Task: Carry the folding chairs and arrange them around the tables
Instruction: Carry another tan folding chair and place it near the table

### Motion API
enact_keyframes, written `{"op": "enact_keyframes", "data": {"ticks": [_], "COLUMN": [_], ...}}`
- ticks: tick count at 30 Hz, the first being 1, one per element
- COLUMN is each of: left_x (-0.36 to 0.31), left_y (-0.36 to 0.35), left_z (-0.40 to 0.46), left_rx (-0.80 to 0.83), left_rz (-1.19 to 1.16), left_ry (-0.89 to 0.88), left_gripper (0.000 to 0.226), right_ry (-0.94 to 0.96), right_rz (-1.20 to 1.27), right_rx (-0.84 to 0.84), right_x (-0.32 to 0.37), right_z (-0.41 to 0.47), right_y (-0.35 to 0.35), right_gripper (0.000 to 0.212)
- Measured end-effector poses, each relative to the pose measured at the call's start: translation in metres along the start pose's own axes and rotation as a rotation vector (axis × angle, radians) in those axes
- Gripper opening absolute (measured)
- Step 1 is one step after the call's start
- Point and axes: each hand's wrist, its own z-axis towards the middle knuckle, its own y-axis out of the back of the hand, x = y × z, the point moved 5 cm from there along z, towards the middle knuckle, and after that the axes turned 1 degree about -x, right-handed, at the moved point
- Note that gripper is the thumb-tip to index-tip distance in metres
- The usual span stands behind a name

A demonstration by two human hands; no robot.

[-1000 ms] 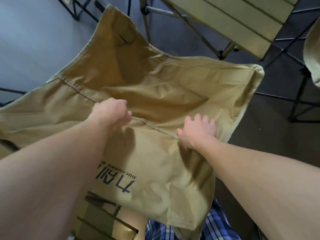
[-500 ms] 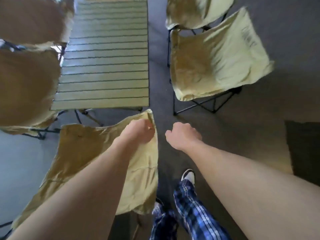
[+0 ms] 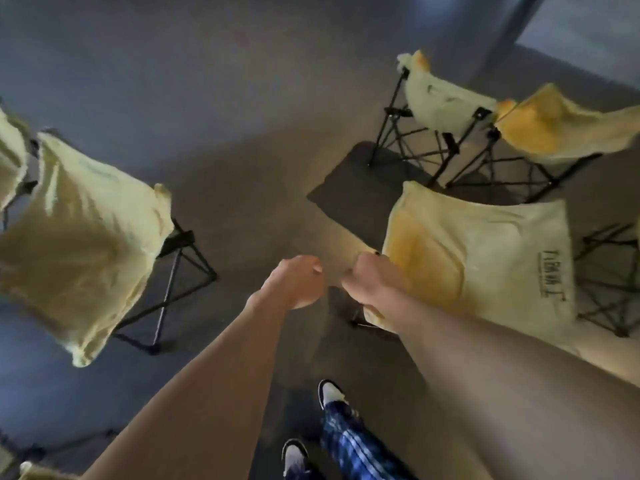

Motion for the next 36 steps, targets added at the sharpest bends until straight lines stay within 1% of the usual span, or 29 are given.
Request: {"op": "enact_keyframes", "data": {"ticks": [2,4,6,8,9,11,13,17,19,21,23,24,26,27,30,34,36], "left_x": [-0.043,-0.079,-0.11,-0.142,-0.159,-0.188,-0.224,-0.296,-0.335,-0.381,-0.416,-0.435,-0.457,-0.466,-0.479,-0.479,-0.478], "left_y": [-0.032,-0.075,-0.117,-0.154,-0.171,-0.193,-0.22,-0.277,-0.307,-0.339,-0.36,-0.371,-0.387,-0.394,-0.413,-0.436,-0.442], "left_z": [0.015,0.02,0.02,0.015,0.014,0.014,0.02,0.043,0.059,0.076,0.085,0.09,0.094,0.098,0.119,0.153,0.169], "left_rx": [0.095,0.207,0.304,0.376,0.411,0.444,0.444,0.426,0.425,0.403,0.373,0.363,0.36,0.359,0.379,0.426,0.438], "left_rz": [0.047,0.138,0.265,0.301,0.326,0.346,0.321,0.238,0.24,0.269,0.283,0.29,0.304,0.304,0.269,0.214,0.249], "left_ry": [-0.084,-0.136,-0.209,-0.266,-0.29,-0.322,-0.304,-0.213,-0.175,-0.166,-0.172,-0.163,-0.133,-0.109,-0.001,0.075,0.075], "left_gripper": [0.035,0.042,0.042,0.04,0.04,0.04,0.039,0.042,0.055,0.068,0.069,0.068,0.067,0.068,0.071,0.087,0.083], "right_ry": [-0.114,-0.236,-0.365,-0.476,-0.527,-0.594,-0.651,-0.673,-0.667,-0.661,-0.65,-0.63,-0.591,-0.59,-0.603,-0.618,-0.657], "right_rz": [0.037,0.07,0.133,0.17,0.186,0.205,0.221,0.262,0.29,0.308,0.321,0.309,0.293,0.315,0.393,0.448,0.464], "right_rx": [-0.015,0.009,0.027,0.027,0.027,0.017,-0.026,-0.104,-0.1,-0.084,-0.062,-0.028,0.04,0.042,0.068,0.113,0.129], "right_x": [-0.057,-0.115,-0.165,-0.21,-0.232,-0.268,-0.313,-0.402,-0.445,-0.497,-0.531,-0.549,-0.568,-0.577,-0.592,-0.596,-0.597], "right_z": [-0.002,-0.012,-0.026,-0.04,-0.047,-0.052,-0.052,-0.029,-0.012,0.012,0.032,0.046,0.064,0.074,0.112,0.169,0.19], "right_y": [0.01,0.008,0.002,0.004,0.008,0.016,0.029,0.05,0.062,0.075,0.083,0.088,0.094,0.097,0.107,0.107,0.108], "right_gripper": [0.03,0.03,0.024,0.015,0.014,0.023,0.032,0.035,0.035,0.029,0.022,0.023,0.035,0.038,0.042,0.046,0.047]}}
